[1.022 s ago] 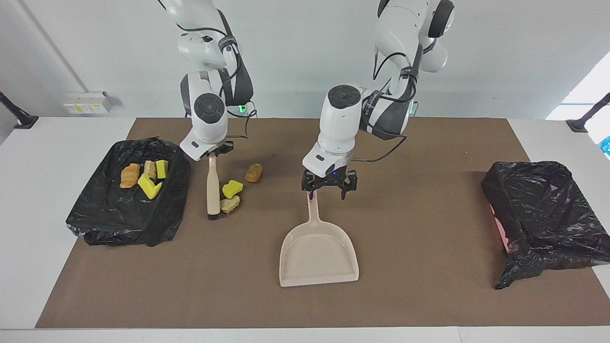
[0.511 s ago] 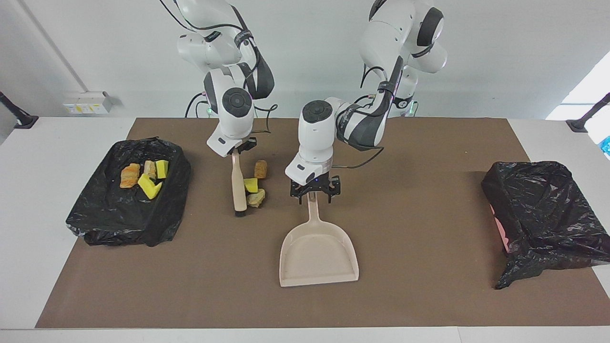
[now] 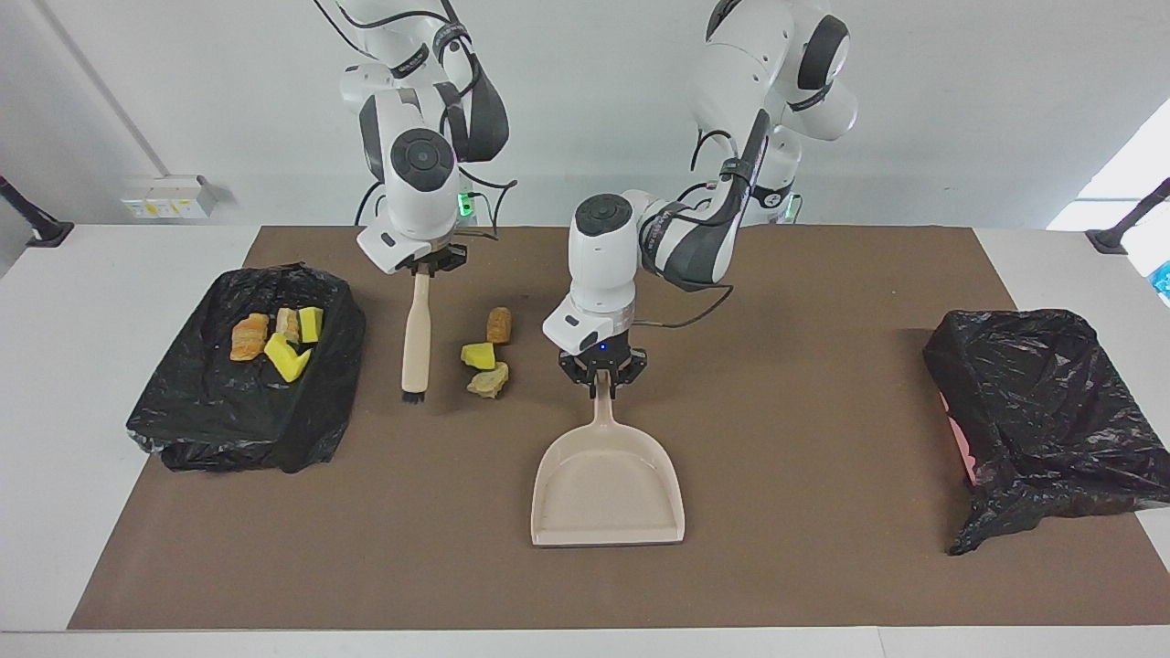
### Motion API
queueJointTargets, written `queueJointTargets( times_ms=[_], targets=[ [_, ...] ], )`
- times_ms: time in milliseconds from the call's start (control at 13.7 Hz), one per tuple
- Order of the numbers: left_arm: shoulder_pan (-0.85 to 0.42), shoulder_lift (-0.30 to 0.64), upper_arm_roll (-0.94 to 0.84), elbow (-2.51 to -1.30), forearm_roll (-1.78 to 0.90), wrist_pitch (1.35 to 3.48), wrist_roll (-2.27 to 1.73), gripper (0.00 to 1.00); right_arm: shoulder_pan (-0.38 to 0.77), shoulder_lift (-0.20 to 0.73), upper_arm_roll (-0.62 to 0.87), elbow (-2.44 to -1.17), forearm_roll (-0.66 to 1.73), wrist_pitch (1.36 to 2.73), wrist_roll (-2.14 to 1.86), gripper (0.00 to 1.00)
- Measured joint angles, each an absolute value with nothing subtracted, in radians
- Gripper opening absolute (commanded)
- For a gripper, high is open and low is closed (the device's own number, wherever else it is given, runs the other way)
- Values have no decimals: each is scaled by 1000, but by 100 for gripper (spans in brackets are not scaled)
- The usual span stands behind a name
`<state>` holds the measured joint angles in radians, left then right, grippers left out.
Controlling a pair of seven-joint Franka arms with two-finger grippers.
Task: Sweep and dump trash in bin
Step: 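Sweep the remaining sponge bits toward the dustpan with the right gripper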
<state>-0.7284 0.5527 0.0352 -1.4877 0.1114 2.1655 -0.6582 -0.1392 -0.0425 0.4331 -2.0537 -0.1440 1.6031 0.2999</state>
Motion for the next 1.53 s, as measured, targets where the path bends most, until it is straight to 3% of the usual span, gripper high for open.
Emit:
queueJointTargets(
  times_ms=[146,219,438,657,730,876,949,1314,1533],
  targets=[
    [-728,553,36,-1488,110,2166,-658,0,-138,-79,436,-2113,-144,1604,299,0],
    [-728,553,36,-1488,110,2166,-658,19,-137,-91,437,-2129,-144,1604,299,0],
    [-726,553,37,-1488,109,2166,-657,29,-135,-102,442,-2139,-130,1608,298,0],
    [-726,553,40,-1492,101,2166,-653,58,-133,-103,445,-2139,-113,1615,300,0],
    [-725,553,40,-1498,98,2166,-651,58,-133,-103,445,-2139,-97,1620,302,0],
    [-725,553,41,-1505,92,2166,-651,12,-133,-103,445,-2140,-88,1621,302,0],
    [-725,553,41,-1506,85,2166,-651,0,-133,-103,445,-2141,-87,1621,302,0],
    [-724,549,44,-1504,80,2166,-630,0,-134,-103,444,-2150,-86,1624,302,0],
    [-689,505,50,-1504,78,2096,-408,0,-132,-104,445,-2150,-69,1634,303,0]
  ],
)
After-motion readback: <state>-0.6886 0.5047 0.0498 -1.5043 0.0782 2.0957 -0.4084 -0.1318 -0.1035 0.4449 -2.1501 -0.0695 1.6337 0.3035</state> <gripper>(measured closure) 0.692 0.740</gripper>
